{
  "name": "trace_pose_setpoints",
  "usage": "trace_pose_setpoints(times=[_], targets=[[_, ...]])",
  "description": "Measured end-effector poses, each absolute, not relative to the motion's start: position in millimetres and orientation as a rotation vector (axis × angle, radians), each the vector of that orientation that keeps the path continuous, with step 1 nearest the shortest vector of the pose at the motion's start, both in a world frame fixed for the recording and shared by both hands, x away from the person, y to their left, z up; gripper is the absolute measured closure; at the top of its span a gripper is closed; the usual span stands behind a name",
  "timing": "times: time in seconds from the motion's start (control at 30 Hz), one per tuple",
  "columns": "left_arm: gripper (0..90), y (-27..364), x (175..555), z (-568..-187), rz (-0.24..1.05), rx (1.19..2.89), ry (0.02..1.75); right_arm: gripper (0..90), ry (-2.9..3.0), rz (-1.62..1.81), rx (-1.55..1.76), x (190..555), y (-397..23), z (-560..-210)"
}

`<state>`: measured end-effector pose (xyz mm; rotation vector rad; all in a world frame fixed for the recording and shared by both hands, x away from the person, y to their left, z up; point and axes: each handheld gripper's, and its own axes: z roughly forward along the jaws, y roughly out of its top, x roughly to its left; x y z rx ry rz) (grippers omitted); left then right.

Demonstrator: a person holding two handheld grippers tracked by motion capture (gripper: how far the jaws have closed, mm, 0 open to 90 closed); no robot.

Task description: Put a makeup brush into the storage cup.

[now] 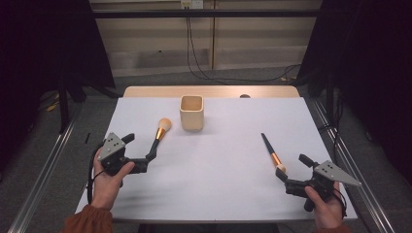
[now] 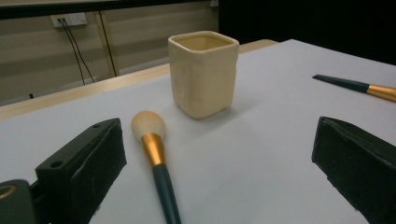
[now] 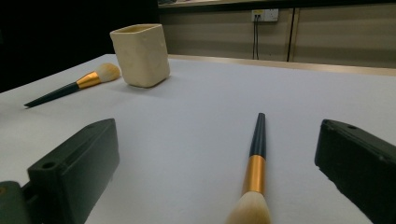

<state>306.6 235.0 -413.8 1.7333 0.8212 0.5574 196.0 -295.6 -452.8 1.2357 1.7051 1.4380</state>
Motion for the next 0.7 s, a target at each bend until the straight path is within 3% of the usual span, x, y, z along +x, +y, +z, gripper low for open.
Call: trace_pose_setpoints(times=[0.7], targets=[[2.6, 226.5, 353.5, -408.9, 0.550, 1.730, 0.850, 0.0, 1.712, 1.427, 1.238, 195.8, -296.0, -453.9]])
